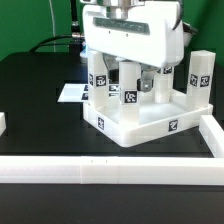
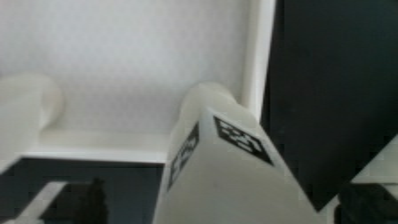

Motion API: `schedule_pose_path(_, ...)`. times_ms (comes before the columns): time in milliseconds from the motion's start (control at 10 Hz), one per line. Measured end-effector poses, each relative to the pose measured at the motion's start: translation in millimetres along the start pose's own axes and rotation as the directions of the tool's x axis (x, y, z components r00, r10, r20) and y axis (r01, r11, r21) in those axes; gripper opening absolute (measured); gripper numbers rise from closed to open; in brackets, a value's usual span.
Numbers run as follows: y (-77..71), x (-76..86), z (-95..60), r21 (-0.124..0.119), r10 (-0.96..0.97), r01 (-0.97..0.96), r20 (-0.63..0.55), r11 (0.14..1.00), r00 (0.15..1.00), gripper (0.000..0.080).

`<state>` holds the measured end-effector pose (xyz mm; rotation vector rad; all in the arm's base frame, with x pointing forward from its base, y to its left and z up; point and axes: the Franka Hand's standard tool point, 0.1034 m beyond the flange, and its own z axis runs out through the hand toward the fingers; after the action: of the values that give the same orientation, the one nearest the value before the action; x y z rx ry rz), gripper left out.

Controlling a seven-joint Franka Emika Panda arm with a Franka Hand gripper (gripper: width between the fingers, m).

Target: Assemble desk

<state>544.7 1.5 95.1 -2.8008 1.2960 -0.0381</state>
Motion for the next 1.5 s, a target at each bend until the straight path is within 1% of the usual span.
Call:
schedule_pose_path(200, 1.3, 1.7, -0.2, 0.0, -0.193, 0.193, -0.001, 0.981, 0.981, 0.0649)
schedule_pose_path(500, 1.3, 1.1, 0.2, -0.002, -0.459, 0.459, 0.0, 0.888, 0.888, 0.0649)
schedule_pose_path(600, 1.6, 1.3, 0.2, -0.007, -0.514, 0.514, 0.0, 0.858, 0.858, 0.0649)
schedule_pose_path(800, 2.8, 3.0, -0.4, -0.028, -0.683, 0.683, 0.005, 0.73, 0.731, 0.0649)
schedule_pose_path(900, 2.9, 3.0, -0.4, -0.03, -0.689, 0.689, 0.005, 0.724, 0.724, 0.0649)
schedule_pose_path(1000, 3.0, 3.1, -0.3, -0.032, -0.69, 0.69, 0.005, 0.723, 0.724, 0.0528)
schedule_pose_path(1100, 3.2, 3.2, -0.2, -0.032, -0.689, 0.689, 0.005, 0.724, 0.725, 0.0528)
schedule_pose_path(1200, 3.2, 3.2, -0.2, -0.032, -0.689, 0.689, 0.005, 0.724, 0.725, 0.0346)
schedule_pose_path(1300, 3.3, 3.2, -0.1, -0.032, -0.689, 0.689, 0.006, 0.724, 0.725, 0.0288)
schedule_pose_path(1500, 3.4, 3.2, 0.1, -0.032, -0.669, 0.668, 0.005, 0.743, 0.744, 0.0288)
